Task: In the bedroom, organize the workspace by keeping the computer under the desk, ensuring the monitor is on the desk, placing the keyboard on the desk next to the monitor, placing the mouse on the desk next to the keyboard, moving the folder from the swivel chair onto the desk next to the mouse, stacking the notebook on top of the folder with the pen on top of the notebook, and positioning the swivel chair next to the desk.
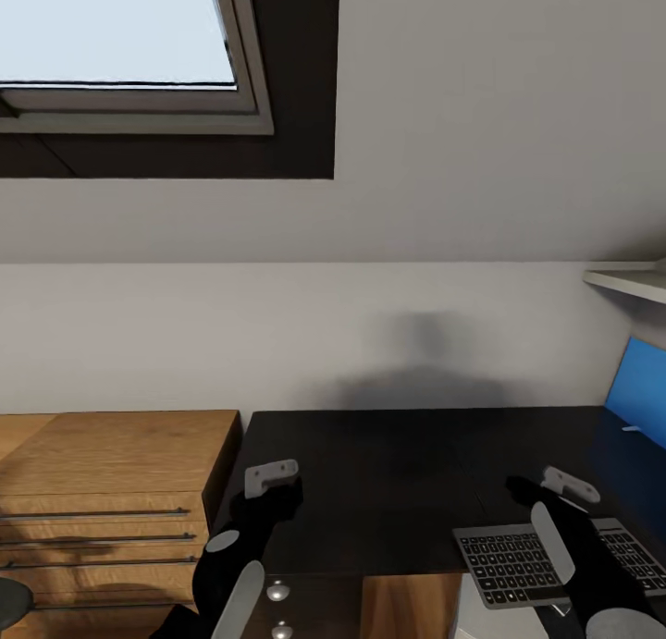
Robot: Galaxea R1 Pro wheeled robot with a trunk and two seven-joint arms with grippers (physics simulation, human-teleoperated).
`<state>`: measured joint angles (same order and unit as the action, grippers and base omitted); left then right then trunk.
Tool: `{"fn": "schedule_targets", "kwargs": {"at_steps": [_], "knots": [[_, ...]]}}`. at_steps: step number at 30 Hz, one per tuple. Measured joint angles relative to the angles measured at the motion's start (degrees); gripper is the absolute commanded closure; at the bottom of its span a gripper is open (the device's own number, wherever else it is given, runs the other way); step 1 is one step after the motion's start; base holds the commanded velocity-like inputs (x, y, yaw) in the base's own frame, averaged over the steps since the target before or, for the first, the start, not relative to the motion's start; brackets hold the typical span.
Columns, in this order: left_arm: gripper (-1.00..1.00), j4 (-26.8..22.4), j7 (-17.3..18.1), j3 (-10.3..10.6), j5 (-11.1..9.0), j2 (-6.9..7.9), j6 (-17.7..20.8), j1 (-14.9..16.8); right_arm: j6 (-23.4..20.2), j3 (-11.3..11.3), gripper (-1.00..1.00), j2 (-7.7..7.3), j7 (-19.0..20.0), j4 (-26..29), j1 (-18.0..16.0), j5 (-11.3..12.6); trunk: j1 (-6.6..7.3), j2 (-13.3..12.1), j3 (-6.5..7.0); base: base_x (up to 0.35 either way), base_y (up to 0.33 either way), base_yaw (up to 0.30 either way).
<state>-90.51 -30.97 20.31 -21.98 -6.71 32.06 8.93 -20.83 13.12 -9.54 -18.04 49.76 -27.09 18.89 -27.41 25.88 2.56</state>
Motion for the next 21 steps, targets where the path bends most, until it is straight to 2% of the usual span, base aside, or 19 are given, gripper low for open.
{"fn": "schedule_targets", "kwargs": {"at_steps": [5,7,8,10,17,21], "knots": [[-1.00,-0.4,0.0,0.0,-0.5,-0.05,0.0,0.0,0.0,1.2,-1.00,-0.14,-0.1,-1.3,-0.7,1.5,-1.10,2.0,-0.90,0.000,0.000,0.000],[-1.00,-0.5,0.0,0.0,-0.5,-0.06,0.0,0.0,0.0,1.9,-1.00,-0.16,-0.1,-1.6,-0.8,1.9,-1.54,2.8,-1.26,0.000,0.000,0.000],[-1.00,-0.5,0.0,0.0,-0.6,-0.07,0.0,0.0,0.0,2.9,-1.00,-0.13,-0.1,-1.9,-0.9,2.2,-1.76,3.2,-1.44,0.000,0.000,0.000],[-1.00,-0.5,0.0,0.0,-0.6,-0.07,0.0,0.0,0.0,3.3,-1.00,-0.15,-0.1,-2.1,-1.0,2.3,-2.20,4.0,-1.80,0.000,0.000,0.000],[-1.00,-0.4,0.0,0.0,-0.7,-0.07,0.1,0.0,0.0,3.7,-1.00,-0.16,-0.3,-2.2,-1.0,2.4,-3.73,6.8,-3.03,0.000,0.000,0.000],[-1.00,-0.4,0.0,0.0,-0.7,-0.07,0.1,0.0,0.0,3.6,-1.00,-0.13,-1.8,-2.2,-1.0,2.2,-4.61,8.4,-3.68,0.000,0.000,0.000]]}}
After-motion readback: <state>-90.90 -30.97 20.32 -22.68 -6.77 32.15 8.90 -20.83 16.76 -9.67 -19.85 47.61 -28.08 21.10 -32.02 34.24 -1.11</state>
